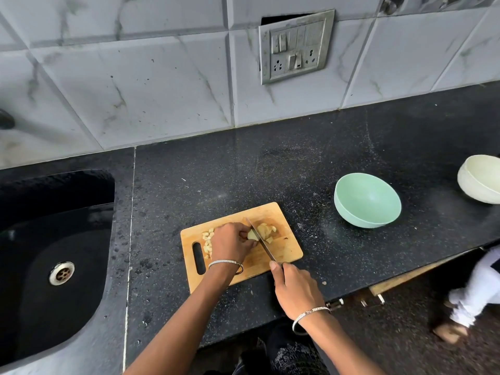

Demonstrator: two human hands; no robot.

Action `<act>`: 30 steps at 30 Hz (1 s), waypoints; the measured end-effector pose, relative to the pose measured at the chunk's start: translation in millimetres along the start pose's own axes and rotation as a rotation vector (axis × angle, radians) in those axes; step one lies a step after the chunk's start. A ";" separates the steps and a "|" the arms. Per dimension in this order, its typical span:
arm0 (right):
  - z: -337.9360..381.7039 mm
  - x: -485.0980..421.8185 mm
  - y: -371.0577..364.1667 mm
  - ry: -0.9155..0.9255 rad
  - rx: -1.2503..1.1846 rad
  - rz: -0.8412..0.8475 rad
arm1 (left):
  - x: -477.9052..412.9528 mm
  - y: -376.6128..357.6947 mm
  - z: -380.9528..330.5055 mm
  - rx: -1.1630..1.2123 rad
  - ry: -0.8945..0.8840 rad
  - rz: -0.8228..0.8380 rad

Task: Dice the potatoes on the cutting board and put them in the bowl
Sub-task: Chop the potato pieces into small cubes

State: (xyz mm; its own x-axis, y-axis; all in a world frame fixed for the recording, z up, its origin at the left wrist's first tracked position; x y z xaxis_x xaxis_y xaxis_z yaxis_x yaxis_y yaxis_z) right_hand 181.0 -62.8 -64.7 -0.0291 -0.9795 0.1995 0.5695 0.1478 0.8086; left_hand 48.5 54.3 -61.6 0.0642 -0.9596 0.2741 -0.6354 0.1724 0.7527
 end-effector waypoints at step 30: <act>14.0 -13.0 1.8 0.009 0.165 0.013 | -0.6 2.5 1.0 0.073 0.093 0.017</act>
State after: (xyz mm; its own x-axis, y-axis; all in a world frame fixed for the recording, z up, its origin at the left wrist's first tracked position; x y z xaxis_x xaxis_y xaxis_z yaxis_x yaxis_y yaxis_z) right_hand 171.0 -47.8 -58.1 -0.0147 -0.9784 0.2064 0.4268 0.1805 0.8862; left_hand 46.1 55.1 -60.6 0.1218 -0.9314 0.3429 -0.6911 0.1684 0.7029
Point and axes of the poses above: each hand's wrist, its own x-axis away from the middle knuckle, its own y-axis out of the back of the hand, z = x × y, the point moved 4 cm from there along -x, towards the middle knuckle, and after that the axes turned 15 degrees about y, right-handed, at the moved point
